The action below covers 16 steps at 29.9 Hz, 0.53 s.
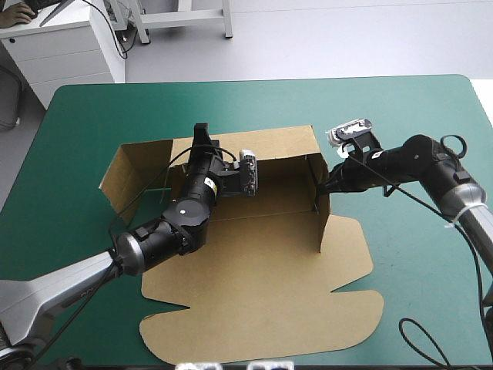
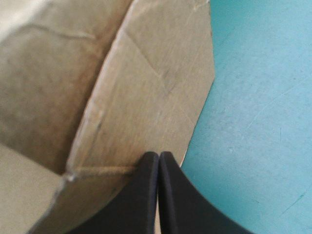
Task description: Fold the box
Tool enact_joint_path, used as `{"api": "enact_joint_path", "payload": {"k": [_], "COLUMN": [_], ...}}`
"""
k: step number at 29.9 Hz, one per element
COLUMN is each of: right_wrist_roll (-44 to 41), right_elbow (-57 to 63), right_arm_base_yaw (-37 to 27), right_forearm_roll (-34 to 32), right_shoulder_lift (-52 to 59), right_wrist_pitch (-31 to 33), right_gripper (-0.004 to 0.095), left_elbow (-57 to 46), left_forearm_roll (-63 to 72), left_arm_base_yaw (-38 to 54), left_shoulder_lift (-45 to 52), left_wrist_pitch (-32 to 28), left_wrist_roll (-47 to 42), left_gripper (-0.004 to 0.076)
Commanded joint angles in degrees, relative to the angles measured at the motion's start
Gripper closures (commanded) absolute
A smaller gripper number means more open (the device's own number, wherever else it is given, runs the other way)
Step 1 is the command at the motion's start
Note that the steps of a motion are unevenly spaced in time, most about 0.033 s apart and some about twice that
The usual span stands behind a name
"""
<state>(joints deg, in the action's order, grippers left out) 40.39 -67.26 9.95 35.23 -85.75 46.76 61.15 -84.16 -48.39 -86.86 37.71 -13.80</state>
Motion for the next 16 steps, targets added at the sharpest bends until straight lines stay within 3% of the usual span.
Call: {"api": "enact_joint_path", "payload": {"k": [1, 4, 8, 10, 16], "right_wrist_roll": [4.9, 8.7, 11.8, 12.7, 14.3], "right_elbow": [1.3, 2.4, 2.5, 2.5, 2.7], "right_arm_base_yaw": [0.1, 0.1, 0.1, 0.1, 0.1], "right_forearm_roll": [3.2, 3.2, 3.9, 4.5, 7.2], "right_shoulder_lift": [3.6, 4.0, 4.2, 4.4, 4.4], "right_wrist_pitch": [-2.8, -1.5, 0.4, 0.4, 3.0], "right_gripper": [0.0890, 0.0745, 0.0348, 0.0230, 0.0266], "left_elbow": [1.5, 1.5, 1.5, 1.5, 1.5], "left_forearm_roll": [-2.4, -1.6, 1.9, 4.3, 8.8], "left_arm_base_yaw": [-0.5, -0.5, -0.5, -0.5, -0.5], "left_shoulder_lift": [2.2, 2.2, 2.2, 2.2, 2.2], "left_wrist_pitch": [0.3, -0.3, -1.0, -1.0, -0.7], "left_wrist_roll": [-0.7, 1.8, 7.4, 9.4, 14.2], "left_gripper": [0.0731, 0.0729, 0.0722, 0.0722, 0.0722]}}
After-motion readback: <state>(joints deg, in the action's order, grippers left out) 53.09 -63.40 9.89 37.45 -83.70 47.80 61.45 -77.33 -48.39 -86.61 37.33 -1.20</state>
